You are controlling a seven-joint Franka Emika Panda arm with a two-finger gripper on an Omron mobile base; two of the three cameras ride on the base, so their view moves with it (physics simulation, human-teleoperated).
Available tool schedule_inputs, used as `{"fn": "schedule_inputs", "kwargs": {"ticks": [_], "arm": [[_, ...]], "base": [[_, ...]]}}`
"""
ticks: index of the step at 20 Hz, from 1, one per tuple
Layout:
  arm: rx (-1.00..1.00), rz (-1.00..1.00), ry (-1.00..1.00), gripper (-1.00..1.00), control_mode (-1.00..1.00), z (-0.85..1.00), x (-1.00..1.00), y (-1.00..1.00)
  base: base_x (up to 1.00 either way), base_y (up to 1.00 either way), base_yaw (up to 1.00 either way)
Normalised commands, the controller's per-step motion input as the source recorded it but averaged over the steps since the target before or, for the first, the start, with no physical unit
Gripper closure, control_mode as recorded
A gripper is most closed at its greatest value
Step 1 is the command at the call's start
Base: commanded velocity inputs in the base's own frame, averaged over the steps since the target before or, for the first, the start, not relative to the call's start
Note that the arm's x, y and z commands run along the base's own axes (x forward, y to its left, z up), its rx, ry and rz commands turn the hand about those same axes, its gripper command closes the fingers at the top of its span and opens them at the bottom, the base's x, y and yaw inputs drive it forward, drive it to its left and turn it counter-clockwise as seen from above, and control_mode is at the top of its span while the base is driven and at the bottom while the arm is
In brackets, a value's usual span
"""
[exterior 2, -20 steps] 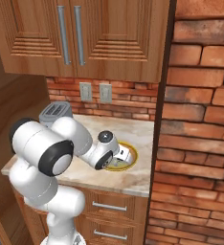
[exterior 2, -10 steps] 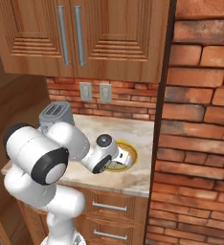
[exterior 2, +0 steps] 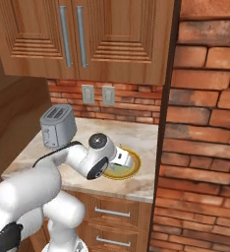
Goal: Place the fish on the rack of the oven, and slide the rack back inside. Close the oven door.
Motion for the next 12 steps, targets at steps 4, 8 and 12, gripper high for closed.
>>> {"fn": "schedule_inputs", "kwargs": {"ticks": [4,8,12], "arm": [[0.0,0.04,0.0,1.0,-1.0,0.99,-0.31,0.37],[0.0,0.05,0.0,1.0,-1.0,0.81,-0.41,0.62],[0.01,0.06,-0.12,1.0,-1.0,0.57,-0.63,0.5]], "base": [[0.0,0.0,0.0],[0.0,0.0,0.0],[0.0,0.0,0.0]]}}
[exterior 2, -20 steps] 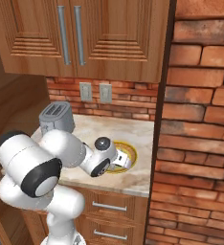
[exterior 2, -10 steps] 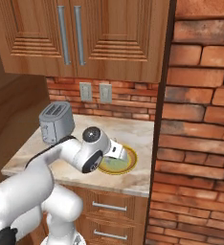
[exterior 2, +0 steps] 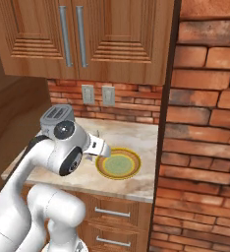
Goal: Place the fish on the rack of the oven, and slide the rack back inside. Close the oven door.
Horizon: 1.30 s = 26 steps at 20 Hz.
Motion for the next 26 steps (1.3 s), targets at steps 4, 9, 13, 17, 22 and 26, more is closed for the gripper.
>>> {"fn": "schedule_inputs", "kwargs": {"ticks": [4,9,13,17,22,26], "arm": [[0.06,0.04,-0.31,1.0,-1.0,0.35,-0.82,0.55],[0.08,0.0,-0.29,1.0,-1.0,0.43,-0.86,0.43],[0.05,0.0,-0.15,1.0,-1.0,0.41,-0.63,0.06],[0.0,0.06,-0.08,1.0,-1.0,0.01,-0.46,0.0],[-0.01,0.06,0.0,1.0,-1.0,-0.03,-0.23,0.09],[-0.01,0.02,0.0,1.0,-1.0,0.0,-0.19,0.05]], "base": [[0.0,0.0,0.0],[0.0,0.0,0.0],[0.0,0.0,0.0],[0.0,0.0,0.0],[0.0,0.0,0.0],[0.0,0.0,0.0]]}}
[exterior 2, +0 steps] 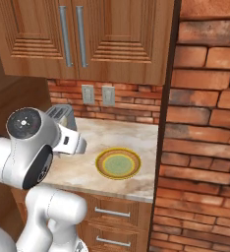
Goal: Place the fish on the rack of the oven, and slide the rack back inside. Close the oven door.
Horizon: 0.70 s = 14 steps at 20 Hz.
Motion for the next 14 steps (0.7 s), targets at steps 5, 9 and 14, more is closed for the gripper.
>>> {"fn": "schedule_inputs", "kwargs": {"ticks": [5,9,14], "arm": [[0.0,0.0,0.0,1.0,-1.0,-0.01,-0.03,0.01],[-0.01,0.0,-0.02,1.0,-1.0,-0.01,-0.07,0.06],[-0.1,0.0,-0.09,1.0,-1.0,-0.28,-0.77,0.18]], "base": [[0.0,0.0,0.0],[0.0,0.0,0.0],[0.0,0.0,0.0]]}}
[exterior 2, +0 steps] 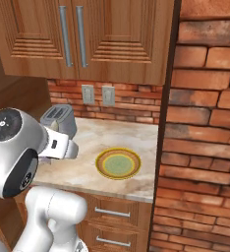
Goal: Place the fish on the rack of the oven, and slide the rack back inside. Close the oven door.
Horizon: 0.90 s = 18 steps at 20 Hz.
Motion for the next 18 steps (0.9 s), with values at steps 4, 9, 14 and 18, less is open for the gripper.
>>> {"fn": "schedule_inputs", "kwargs": {"ticks": [4,9,14,18], "arm": [[-0.1,0.0,-0.1,1.0,-1.0,-0.29,-0.92,0.08],[-0.05,0.01,-0.08,1.0,-1.0,-0.2,-0.59,0.0],[0.0,0.0,-0.02,1.0,-1.0,-0.06,0.43,0.0],[0.0,0.0,0.0,1.0,-1.0,-0.05,0.71,0.0]], "base": [[0.0,0.0,0.0],[0.0,0.0,0.0],[0.0,0.0,0.0],[0.0,0.0,0.0]]}}
